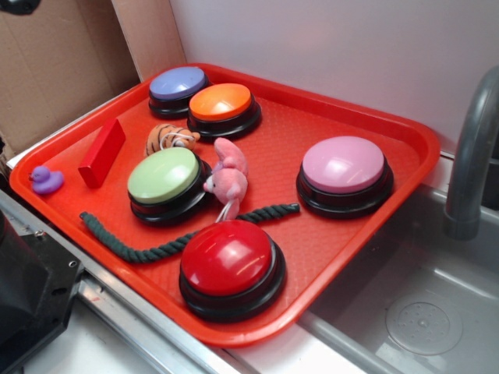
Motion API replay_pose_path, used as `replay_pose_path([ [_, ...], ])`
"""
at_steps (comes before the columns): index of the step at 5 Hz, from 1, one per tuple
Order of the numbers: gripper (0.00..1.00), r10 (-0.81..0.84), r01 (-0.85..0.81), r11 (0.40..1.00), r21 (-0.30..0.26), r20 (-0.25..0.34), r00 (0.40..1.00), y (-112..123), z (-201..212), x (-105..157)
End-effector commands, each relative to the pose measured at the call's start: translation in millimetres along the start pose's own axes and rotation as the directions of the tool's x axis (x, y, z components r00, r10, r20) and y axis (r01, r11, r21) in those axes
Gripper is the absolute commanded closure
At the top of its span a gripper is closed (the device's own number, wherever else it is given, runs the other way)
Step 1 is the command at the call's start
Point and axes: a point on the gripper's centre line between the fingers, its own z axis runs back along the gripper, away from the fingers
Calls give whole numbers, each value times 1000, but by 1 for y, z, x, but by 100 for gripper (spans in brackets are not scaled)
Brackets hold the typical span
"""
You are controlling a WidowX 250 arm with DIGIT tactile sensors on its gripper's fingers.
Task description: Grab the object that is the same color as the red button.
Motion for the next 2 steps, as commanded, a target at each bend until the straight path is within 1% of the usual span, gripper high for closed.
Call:
replay_pose_path([
  [1, 0, 0, 0, 1000, 0, 0, 1000, 0, 0, 0],
  [2, 0, 190, -187, 981, -44, 54, 980, 29, -16, 5],
])
